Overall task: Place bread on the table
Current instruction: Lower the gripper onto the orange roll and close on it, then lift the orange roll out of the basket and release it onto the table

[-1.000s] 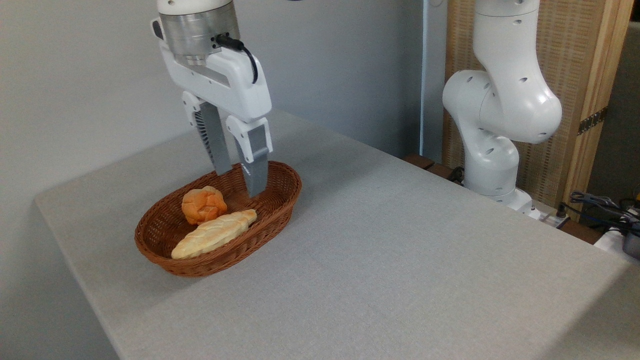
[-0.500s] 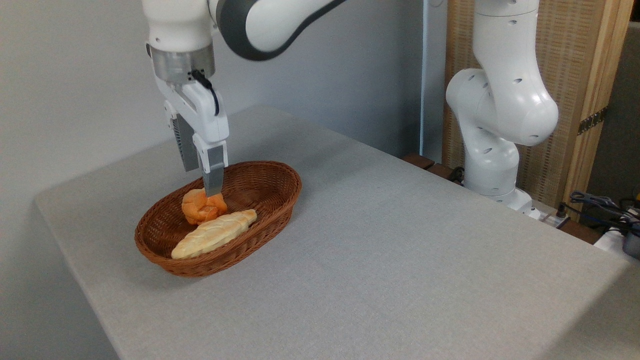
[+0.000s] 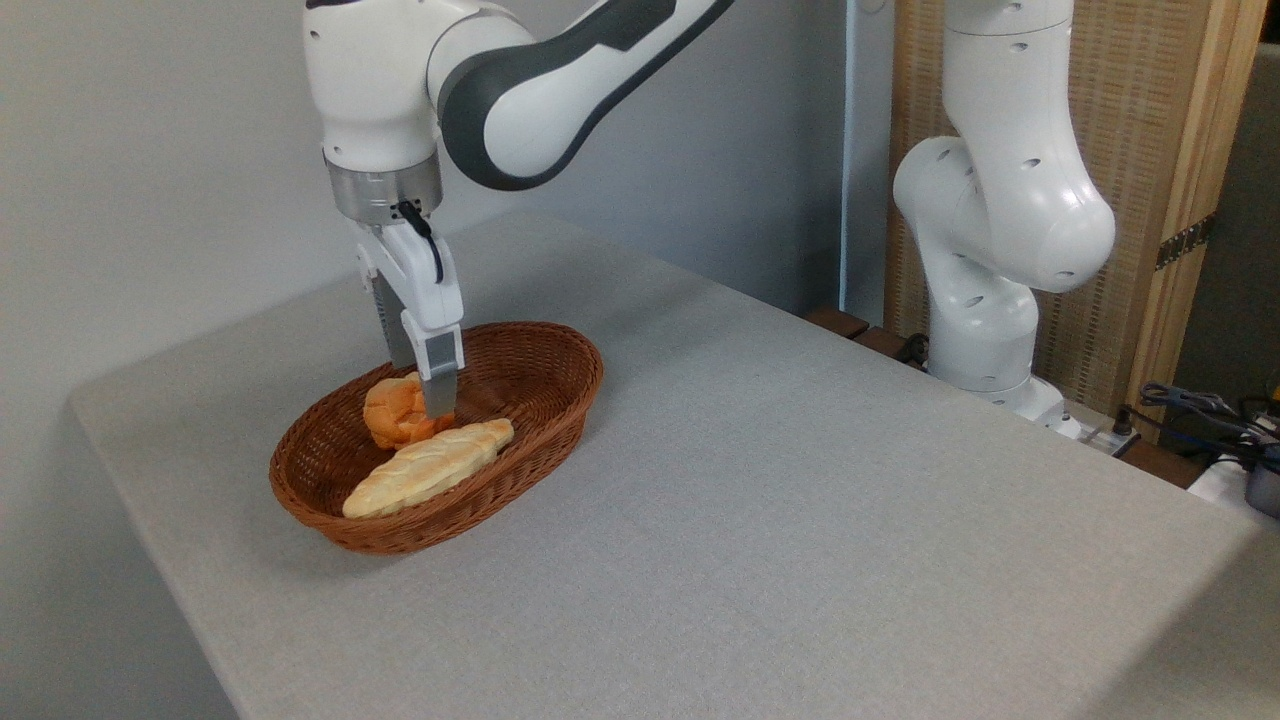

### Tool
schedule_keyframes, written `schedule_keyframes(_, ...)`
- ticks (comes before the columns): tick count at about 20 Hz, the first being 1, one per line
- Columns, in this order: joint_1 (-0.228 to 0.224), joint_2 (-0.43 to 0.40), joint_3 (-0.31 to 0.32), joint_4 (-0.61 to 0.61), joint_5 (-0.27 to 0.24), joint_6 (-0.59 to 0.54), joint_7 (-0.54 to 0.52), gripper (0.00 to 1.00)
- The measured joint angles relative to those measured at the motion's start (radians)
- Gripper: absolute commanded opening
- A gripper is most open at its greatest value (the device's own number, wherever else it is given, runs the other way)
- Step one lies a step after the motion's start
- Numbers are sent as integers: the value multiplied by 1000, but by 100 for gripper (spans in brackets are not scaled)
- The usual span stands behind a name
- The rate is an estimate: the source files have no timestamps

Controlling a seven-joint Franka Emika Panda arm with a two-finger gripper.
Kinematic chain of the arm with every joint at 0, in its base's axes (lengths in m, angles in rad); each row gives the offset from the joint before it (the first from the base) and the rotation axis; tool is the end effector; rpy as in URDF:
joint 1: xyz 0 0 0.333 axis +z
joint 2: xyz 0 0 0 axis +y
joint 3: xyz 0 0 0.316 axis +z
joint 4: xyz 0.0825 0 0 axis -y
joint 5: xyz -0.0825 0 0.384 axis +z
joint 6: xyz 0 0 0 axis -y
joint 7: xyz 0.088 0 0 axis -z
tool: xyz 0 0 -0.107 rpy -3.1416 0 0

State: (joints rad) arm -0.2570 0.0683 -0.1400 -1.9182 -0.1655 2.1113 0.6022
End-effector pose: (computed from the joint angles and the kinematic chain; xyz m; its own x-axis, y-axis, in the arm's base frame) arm 0.5411 -0.2335 0.4689 0.5985 -0.7788 0.1879 -0.7988 -0.5981 0.0652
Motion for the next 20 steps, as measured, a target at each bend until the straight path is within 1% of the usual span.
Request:
schedule_keyframes(2, -2, 17, -8, -17, 0, 61, 0, 100)
schedule_keyframes(3, -4, 28, -11, -22, 0, 83, 0, 93)
schedule_keyframes(4, -5, 37, -11, -25, 0, 97, 0, 67)
schedule_keyframes(5, -6, 44, -11, -25, 0, 103, 0, 38)
schedule_keyframes(6, -7, 48, -11, -25, 0, 106, 0, 27)
schedule_keyframes(8, -7, 47, -11, -25, 0, 106, 0, 24)
schedule_keyframes(20, -7, 43, -11, -22, 0, 104, 0, 25)
